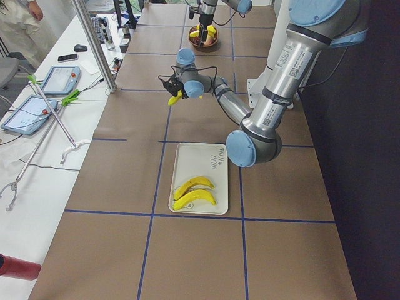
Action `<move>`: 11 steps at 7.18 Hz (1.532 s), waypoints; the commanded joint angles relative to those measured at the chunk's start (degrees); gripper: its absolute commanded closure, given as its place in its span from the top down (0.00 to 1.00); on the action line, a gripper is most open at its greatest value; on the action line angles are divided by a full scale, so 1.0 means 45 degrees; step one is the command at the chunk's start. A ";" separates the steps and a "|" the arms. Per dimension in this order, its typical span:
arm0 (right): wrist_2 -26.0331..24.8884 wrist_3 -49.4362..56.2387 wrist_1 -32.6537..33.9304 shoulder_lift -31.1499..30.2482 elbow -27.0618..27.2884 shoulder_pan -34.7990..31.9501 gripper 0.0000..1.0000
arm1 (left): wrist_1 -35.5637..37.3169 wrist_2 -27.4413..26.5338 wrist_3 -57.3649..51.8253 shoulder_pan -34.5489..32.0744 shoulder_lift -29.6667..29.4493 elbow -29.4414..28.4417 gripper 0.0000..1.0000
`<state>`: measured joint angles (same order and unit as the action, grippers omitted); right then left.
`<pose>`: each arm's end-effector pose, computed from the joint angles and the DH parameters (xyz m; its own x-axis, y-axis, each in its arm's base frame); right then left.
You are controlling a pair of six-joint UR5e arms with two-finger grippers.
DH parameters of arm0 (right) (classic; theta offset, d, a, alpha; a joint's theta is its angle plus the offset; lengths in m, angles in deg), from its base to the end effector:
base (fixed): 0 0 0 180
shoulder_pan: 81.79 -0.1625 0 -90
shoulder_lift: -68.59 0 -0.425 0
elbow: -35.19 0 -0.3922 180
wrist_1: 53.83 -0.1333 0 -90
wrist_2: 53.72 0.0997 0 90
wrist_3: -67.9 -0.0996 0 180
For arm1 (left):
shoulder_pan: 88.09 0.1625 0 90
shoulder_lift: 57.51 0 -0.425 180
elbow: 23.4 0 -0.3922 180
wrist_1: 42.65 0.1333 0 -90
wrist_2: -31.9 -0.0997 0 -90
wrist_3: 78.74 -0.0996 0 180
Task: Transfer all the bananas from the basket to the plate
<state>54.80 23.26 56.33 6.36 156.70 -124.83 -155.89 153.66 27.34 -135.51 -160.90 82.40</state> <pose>-0.3219 -0.4397 0.2118 0.7547 -0.2184 0.6187 0.0517 0.9598 0.2758 0.3253 -0.4735 0.3573 0.3012 -0.6758 -0.6727 0.4446 0.7236 -0.5279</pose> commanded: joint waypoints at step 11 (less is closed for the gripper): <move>0.2544 0.4531 -0.0044 -0.2713 -0.0206 -0.2895 0.99 | -0.4156 0.1233 -0.6797 -0.2215 0.4187 -0.1975 1.00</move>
<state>66.25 43.61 56.13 -5.34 155.69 -137.80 -175.43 155.85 -3.44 -144.83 -142.35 70.06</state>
